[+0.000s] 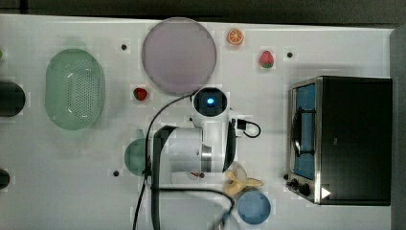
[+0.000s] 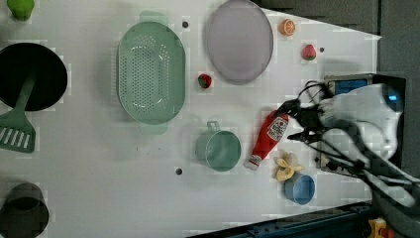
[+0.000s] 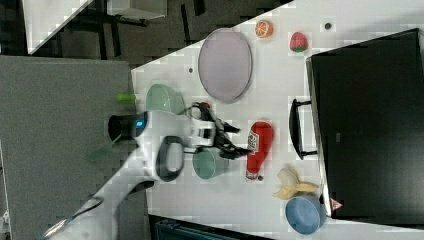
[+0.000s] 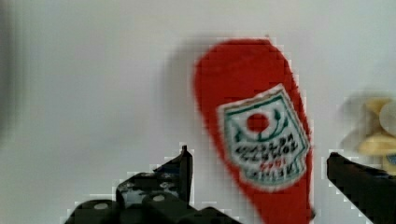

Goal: Pick Ketchup from oven and place it on table.

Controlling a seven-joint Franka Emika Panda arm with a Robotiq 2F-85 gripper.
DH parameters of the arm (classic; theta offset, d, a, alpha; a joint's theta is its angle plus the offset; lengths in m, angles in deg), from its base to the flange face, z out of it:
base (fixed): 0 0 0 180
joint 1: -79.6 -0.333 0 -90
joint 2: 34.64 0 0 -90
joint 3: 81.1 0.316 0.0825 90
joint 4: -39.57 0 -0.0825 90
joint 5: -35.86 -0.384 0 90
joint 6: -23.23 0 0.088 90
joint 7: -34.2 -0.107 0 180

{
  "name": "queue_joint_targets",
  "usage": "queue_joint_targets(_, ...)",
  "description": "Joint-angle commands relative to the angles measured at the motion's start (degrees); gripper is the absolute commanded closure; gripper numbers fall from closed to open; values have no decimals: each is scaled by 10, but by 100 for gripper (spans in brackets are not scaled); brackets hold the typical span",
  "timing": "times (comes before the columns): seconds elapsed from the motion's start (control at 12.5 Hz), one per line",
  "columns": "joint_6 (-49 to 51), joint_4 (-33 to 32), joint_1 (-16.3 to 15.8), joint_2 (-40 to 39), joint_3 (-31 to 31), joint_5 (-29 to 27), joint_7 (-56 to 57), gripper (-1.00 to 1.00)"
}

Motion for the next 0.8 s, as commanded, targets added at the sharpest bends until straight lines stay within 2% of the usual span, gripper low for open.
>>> queue_joint_targets(0.08, 55, 84, -7, 138, -14, 9, -22, -100)
queue_joint_targets(0.32, 183, 179, -8, 196, -8, 11, -29, -100)
queue_joint_targets(0.56, 302, 283, -7, 213, -8, 16, -28, -100)
queue_joint_targets(0.8, 408, 341, -7, 214, -8, 16, -28, -100)
